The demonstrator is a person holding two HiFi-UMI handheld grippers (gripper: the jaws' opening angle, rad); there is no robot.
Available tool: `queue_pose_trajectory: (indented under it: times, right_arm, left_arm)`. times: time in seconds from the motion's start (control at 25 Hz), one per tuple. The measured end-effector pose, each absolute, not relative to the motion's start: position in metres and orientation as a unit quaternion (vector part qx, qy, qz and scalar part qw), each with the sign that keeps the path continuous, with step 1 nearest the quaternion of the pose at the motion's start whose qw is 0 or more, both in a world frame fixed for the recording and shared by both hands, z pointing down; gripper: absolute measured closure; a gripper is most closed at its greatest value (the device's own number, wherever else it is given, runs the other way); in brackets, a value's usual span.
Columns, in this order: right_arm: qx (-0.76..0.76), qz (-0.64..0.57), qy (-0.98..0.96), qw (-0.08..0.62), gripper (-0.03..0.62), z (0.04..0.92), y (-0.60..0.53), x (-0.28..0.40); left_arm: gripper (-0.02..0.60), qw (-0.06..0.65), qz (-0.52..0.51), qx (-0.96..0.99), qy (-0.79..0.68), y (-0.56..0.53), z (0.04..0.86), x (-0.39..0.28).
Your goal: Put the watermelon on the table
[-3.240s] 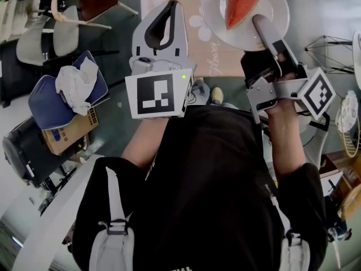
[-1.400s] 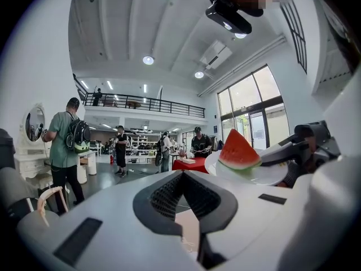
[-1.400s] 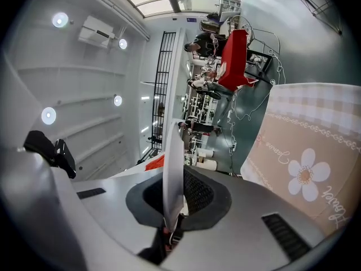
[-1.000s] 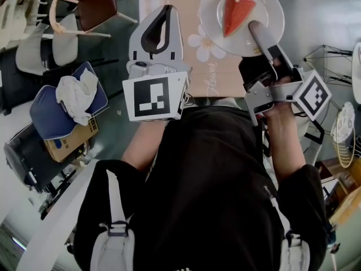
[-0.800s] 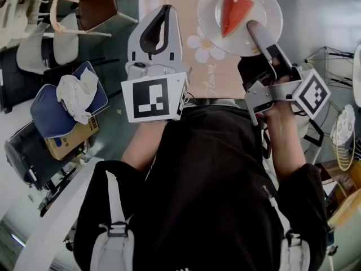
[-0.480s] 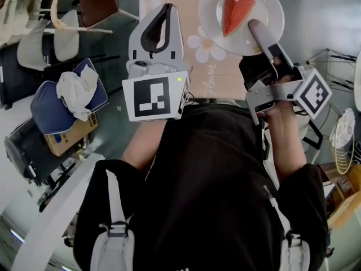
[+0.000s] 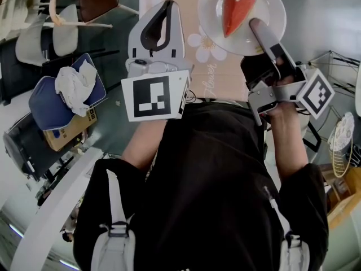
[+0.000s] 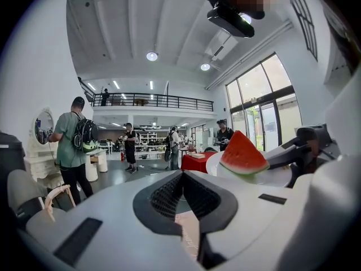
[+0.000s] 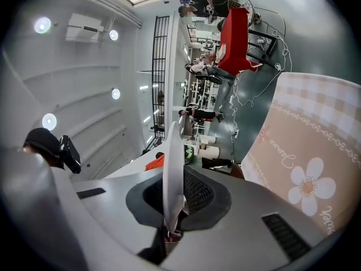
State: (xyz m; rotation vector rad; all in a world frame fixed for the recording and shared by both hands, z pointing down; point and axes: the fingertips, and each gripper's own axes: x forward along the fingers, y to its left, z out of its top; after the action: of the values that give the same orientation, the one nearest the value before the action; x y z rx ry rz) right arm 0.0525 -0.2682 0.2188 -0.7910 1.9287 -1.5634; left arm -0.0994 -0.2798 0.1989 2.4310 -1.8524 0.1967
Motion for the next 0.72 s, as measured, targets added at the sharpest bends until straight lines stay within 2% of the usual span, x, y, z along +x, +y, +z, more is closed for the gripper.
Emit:
queue_pose_trajectory:
  times: [0.72]
  right_arm:
    - [-0.260,-0.600,0.719,0.234,0.576,0.257,-0.292,0.044]
  left_arm:
    - [0.572,0.062,0.093,0.781,-0.615,-0.303,0.240,-0.105]
